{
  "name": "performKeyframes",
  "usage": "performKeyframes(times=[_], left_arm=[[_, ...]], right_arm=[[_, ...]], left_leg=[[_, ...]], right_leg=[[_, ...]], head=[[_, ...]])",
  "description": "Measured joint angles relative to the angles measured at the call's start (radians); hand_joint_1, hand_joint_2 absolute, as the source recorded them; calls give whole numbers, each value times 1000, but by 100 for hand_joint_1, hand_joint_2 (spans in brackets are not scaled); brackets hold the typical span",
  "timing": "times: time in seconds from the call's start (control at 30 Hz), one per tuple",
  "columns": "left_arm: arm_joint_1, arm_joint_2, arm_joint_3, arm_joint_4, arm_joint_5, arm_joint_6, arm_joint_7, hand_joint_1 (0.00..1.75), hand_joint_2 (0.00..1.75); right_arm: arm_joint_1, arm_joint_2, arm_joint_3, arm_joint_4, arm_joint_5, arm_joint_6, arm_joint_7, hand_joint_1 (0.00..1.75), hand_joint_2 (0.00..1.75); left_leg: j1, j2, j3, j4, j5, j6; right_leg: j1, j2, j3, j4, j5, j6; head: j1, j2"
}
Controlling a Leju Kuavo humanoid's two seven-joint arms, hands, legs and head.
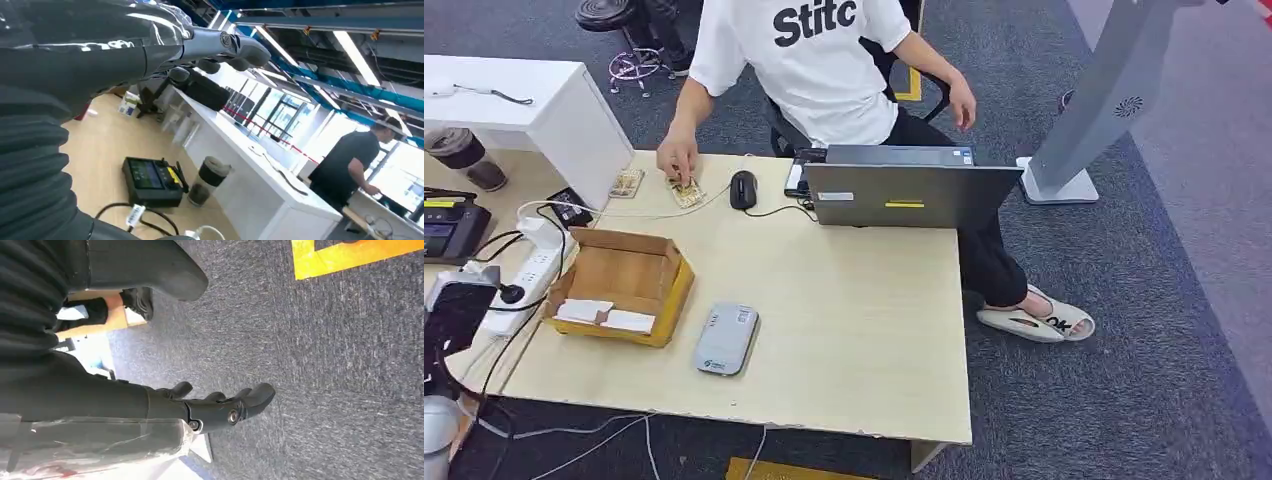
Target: Pass the card to the sensor for recognition and then transmit it.
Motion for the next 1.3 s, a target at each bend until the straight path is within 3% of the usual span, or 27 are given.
performKeyframes(times=[0.1, 0.17, 0.2, 0.27, 0.37, 0.5, 0.63, 0.73, 0.8, 0.93, 1.0, 1.1, 1.2, 1.3], left_arm=[[63, -42, 53, -48, 85, 4, -37, 0, 175], [115, -103, 112, -83, 143, -18, -109, 0, 175], [147, -160, 168, -99, 175, -58, -165, 0, 175], [184, -230, 266, -115, 210, -111, -231, 0, 175], [198, -302, 368, -129, 201, -164, -257, 0, 175], [188, -369, 463, -137, 179, -205, -249, 0, 175], [147, -461, 643, -94, 140, -263, -301, 0, 175], [105, -514, 812, 28, -41, -208, -354, 0, 175], [69, -543, 910, 127, -72, -171, -354, 0, 175], [9, -586, 1089, 353, -191, 45, -322, 0, 175], [-11, -601, 1140, 438, -190, 120, -272, 0, 175], [-22, -625, 1185, 597, -293, 226, -218, 0, 175], [-28, -633, 1193, 759, -439, 240, -164, 0, 175], [-32, -617, 1180, 959, -616, 213, -147, 0, 175]], right_arm=[[0, 0, 0, 0, -16, -8, -6, 0, 175], [2, 0, 0, 0, -21, -16, -13, 0, 175], [4, 0, 0, 0, -30, -18, -20, 0, 175], [5, 0, 0, 0, -34, -19, -26, 0, 175], [4, 0, 0, 0, -35, -20, -27, 0, 175], [4, 0, 0, 0, -44, -27, -34, 0, 175], [4, 0, 1, 0, -56, -36, -40, 0, 175], [4, 3, 2, 0, -71, -36, -38, 0, 175], [4, 3, 5, 0, -70, -37, -26, 0, 175], [3, 4, 13, 0, -72, -52, -7, 0, 175], [3, 6, 16, 0, -80, -61, -10, 0, 175], [3, 9, 21, 0, -88, -62, -6, 0, 175], [2, 11, 26, 0, -89, -63, -2, 0, 175], [2, 20, 27, 0, -100, -72, 2, 0, 175]], left_leg=[[0, 2, 1, 0, 0, 0], [0, 4, 2, 0, 0, 0], [0, 4, 2, 0, -1, 1], [0, 3, 1, 0, -1, 1], [0, -1, 1, 0, -1, 1], [0, -2, 1, 0, -1, 1], [0, -2, 1, 0, -1, 1], [0, -1, 2, 0, -1, 1], [0, -2, 2, 0, -1, 1], [0, -2, 1, 0, -1, 1], [-1, -2, 1, 0, -1, 1], [-2, -3, 2, 0, -1, 1], [-2, -5, 2, 0, -1, 1], [-3, -4, 3, 0, -1, 1]], right_leg=[[0, 2, 2, 0, 0, 0], [0, 3, 2, 0, 0, 0], [0, 3, 1, 0, 0, 0], [0, 2, 1, -1, 0, 0], [0, -1, 1, -1, -1, 0], [0, -2, 3, -1, -1, 0], [0, -2, 3, -1, -1, 0], [0, -2, 3, -1, -1, 0], [0, -2, 3, -1, -1, 0], [0, -3, 3, -1, -1, 0], [-1, -3, 3, -1, -1, 0], [-2, -4, 3, -1, -1, 1], [-2, -5, 3, -1, -1, 1], [-3, -5, 3, -1, -1, 1]], head=[[0, 0], [0, 0], [0, 0], [0, 0], [0, 0], [-1, 0], [0, 0], [0, 0], [-1, 0], [0, 0], [1, 0], [1, 0], [2, 0], [2, 0]])
